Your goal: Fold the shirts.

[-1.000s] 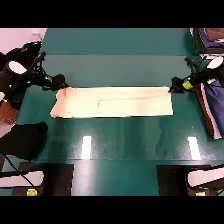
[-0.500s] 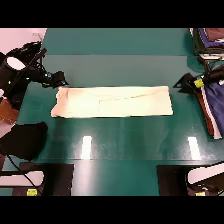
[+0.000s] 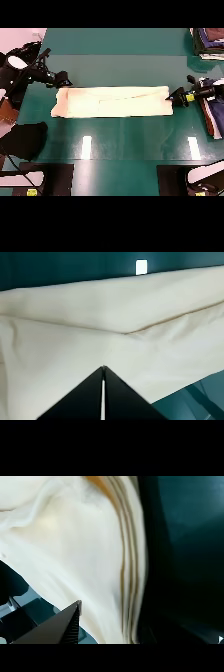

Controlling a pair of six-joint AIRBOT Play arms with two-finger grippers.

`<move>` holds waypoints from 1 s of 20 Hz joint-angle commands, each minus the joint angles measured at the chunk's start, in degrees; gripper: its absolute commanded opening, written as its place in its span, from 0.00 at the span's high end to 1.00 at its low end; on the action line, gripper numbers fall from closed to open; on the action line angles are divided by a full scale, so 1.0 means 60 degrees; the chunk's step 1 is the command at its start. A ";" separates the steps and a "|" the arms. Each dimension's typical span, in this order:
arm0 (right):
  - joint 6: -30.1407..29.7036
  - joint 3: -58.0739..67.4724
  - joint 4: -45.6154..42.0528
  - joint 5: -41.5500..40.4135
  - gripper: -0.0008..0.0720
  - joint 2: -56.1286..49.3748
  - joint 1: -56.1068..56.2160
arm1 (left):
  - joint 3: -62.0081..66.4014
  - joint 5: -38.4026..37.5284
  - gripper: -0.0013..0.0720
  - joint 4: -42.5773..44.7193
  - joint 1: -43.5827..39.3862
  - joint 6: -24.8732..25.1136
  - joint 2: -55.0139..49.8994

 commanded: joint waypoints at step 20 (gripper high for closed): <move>0.2091 0.6295 0.0280 0.0146 0.97 0.2499 0.4054 | 0.3461 0.1184 0.95 -0.0630 -0.4710 -0.0943 -0.4623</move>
